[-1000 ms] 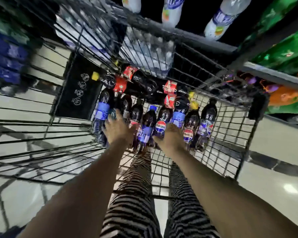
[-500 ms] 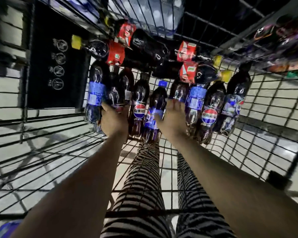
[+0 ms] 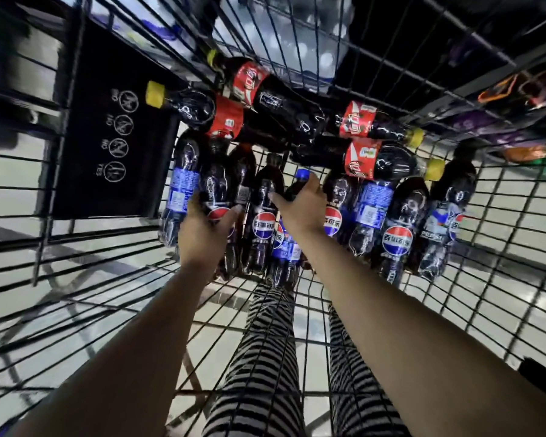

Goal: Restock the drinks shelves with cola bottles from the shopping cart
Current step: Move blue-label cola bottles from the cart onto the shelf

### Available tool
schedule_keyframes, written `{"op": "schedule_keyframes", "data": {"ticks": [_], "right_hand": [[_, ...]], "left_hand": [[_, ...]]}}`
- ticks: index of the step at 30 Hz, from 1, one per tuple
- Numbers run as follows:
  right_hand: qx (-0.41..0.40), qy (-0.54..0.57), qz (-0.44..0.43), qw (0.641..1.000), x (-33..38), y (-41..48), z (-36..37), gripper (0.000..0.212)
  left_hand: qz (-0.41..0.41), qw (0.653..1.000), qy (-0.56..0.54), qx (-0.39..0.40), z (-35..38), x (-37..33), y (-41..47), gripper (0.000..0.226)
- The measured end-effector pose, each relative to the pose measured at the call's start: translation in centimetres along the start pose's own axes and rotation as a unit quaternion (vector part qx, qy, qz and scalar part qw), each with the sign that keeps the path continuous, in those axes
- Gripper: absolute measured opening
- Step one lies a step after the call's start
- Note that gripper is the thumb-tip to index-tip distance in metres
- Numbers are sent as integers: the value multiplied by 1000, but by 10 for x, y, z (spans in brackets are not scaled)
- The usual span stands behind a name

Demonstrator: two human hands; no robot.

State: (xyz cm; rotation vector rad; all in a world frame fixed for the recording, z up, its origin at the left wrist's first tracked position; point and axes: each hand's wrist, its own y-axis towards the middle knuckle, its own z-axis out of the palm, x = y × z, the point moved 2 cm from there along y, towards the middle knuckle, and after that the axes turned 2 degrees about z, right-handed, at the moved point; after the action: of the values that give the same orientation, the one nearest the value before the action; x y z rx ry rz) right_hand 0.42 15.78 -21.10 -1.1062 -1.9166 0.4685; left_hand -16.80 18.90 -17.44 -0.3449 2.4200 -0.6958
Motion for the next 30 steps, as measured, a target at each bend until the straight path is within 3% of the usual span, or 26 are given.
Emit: {"op": "schedule_keyframes", "data": {"ticks": [5, 10, 16, 19, 27, 30], "right_hand": [[14, 44, 73, 996, 4, 14, 3, 91], [43, 55, 83, 994, 1, 17, 3, 100], [22, 103, 94, 990, 0, 28, 2, 57], [32, 143, 71, 987, -4, 28, -8, 31], [47, 54, -69, 995, 5, -2, -44, 30], [67, 31, -113, 991, 7, -33, -62, 25]], "left_hand": [[-19, 999, -40, 20, -3, -7, -3, 61], [-22, 997, -74, 25, -4, -9, -4, 66], [-10, 996, -83, 24, -8, -7, -1, 69], [-15, 995, -93, 35, -12, -9, -1, 73], [-13, 986, -152, 61, -28, -28, -19, 78], [-9, 984, -163, 65, -41, -43, -31, 66]]}}
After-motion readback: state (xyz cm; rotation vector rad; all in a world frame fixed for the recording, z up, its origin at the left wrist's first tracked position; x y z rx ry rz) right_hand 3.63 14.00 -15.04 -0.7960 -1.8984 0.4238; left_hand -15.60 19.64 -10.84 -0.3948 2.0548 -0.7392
